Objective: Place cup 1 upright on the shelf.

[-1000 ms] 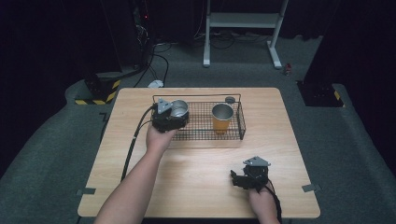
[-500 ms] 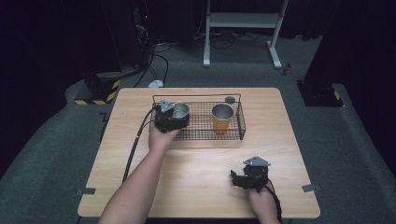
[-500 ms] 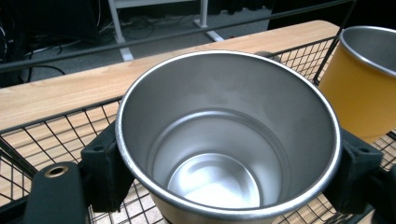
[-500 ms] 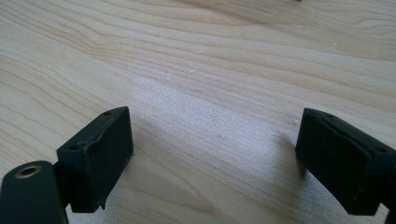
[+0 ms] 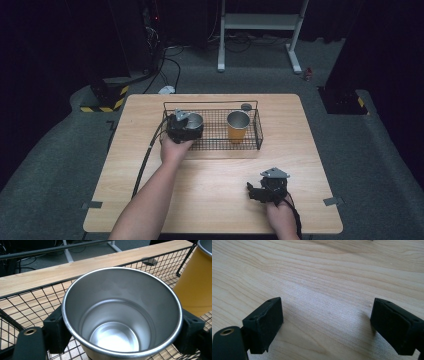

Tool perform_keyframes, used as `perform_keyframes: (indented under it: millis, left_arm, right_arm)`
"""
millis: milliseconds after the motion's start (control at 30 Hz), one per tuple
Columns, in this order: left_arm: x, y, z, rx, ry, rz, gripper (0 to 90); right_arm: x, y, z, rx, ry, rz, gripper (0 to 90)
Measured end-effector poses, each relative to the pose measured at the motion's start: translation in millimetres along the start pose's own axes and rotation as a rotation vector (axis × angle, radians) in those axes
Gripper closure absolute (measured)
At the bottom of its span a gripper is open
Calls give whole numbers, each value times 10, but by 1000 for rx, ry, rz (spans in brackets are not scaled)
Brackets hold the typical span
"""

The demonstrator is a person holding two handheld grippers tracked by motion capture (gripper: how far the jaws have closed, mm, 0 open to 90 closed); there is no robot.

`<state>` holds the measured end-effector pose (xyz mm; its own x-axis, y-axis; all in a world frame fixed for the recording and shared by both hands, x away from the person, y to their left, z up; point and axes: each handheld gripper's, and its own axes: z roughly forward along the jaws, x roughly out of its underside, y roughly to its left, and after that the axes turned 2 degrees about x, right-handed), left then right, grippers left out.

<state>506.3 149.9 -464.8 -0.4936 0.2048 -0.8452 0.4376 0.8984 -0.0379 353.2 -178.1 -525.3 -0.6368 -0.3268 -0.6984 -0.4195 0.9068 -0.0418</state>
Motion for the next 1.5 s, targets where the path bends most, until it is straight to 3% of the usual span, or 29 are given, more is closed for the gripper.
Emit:
perform_keyframes:
  millis: [633,1133,1500]
  left_arm:
    - [39,-14,90,-22,64,-6,187]
    - [24,-28,145,-37,150,16,187]
    - [-2,3,137,-26,194,3,186]
  right_arm:
    - [0,0,0,0,0,0,107]
    - [0,0,0,0,0,0,108]
    - [0,0,0,0,0,0,107]
